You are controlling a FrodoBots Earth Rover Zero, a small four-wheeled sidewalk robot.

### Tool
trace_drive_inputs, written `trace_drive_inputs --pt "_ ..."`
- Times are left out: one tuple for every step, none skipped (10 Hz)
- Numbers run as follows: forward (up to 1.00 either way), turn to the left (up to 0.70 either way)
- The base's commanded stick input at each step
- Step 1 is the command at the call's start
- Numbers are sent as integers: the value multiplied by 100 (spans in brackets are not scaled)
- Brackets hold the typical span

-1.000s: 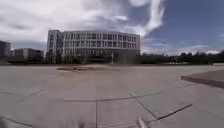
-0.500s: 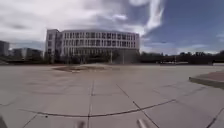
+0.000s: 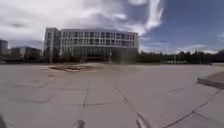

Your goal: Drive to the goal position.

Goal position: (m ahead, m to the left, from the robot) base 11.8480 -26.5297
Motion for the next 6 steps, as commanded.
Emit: trace_drive_inputs --pt "100 0" --pt "100 0" --pt "100 0" --pt "100 0" --pt "100 0" --pt "100 0"
